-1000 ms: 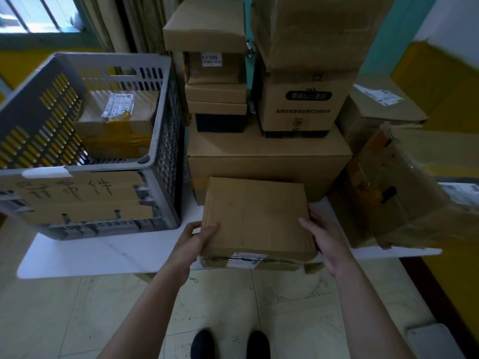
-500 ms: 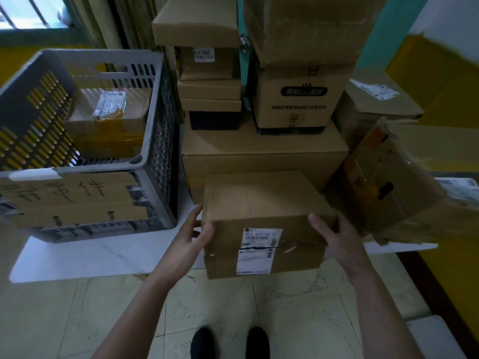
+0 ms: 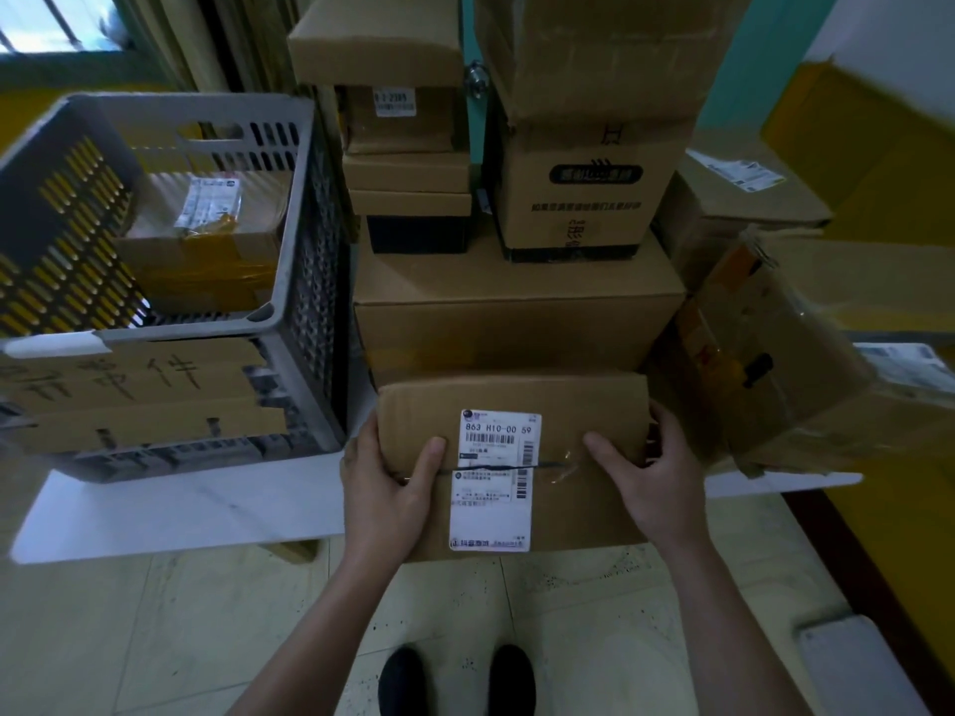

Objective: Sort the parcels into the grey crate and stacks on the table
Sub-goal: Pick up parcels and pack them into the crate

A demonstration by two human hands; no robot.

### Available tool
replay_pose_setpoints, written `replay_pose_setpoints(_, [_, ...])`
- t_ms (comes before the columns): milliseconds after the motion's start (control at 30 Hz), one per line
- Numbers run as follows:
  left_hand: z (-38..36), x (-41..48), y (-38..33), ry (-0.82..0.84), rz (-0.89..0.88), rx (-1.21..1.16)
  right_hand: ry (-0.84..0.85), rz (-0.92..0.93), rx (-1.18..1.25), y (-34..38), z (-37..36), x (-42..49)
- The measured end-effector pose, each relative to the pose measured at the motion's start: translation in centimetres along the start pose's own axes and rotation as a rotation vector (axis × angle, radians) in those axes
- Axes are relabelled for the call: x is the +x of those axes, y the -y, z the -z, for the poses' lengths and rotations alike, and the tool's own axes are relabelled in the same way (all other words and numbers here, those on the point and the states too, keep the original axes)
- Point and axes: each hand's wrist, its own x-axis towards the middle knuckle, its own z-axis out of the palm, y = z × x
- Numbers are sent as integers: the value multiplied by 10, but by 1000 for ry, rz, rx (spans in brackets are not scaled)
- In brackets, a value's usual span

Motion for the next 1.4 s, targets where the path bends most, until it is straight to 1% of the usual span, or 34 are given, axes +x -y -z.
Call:
replay_pose_setpoints(100, [0,0,-3,-11,15,0,-24,-10,-39,-2,-6,-2])
replay_pose_setpoints(200, [-1,0,-2,-18,18,24,1,-24,-67,-6,-8,-3])
replay_pose_setpoints(333, [-1,0,-4,-37,77,-45,36,-31,-93,-13,-8,0])
replay_pose_setpoints(500, [-3,-2,-6,-32,84,-50,-30,-68,-80,-17,-10,6])
replay_pose_setpoints(700, [-6,3,-5,-60,148,-33,-28,-101,-157,-19,-8,13])
replay_pose_setpoints(767, [-7,6,-5,-72,179,-56,-31,-109,-144,-18,-7,16])
replay_pose_setpoints(867, [-7,12,-7,-89,257,-146,-41,-139,-58,-14,-5,17])
replay_pose_setpoints(933, [-9,17,-9,-74,302,-208,-4,-126,-18,-13,-5,17])
replay_pose_setpoints(1000, [-12,23,-11,-28,328,-236,60,-93,-36,-13,-6,15])
replay_pose_setpoints(1100, [-14,29,-13,59,264,-151,124,-43,-104,-14,-10,15])
replay_pose_setpoints(1200, [-13,31,-12,113,193,-45,137,-42,-157,-15,-15,16])
replay_pose_setpoints(1400, [-10,36,-11,168,205,115,149,-44,-201,-20,-14,16])
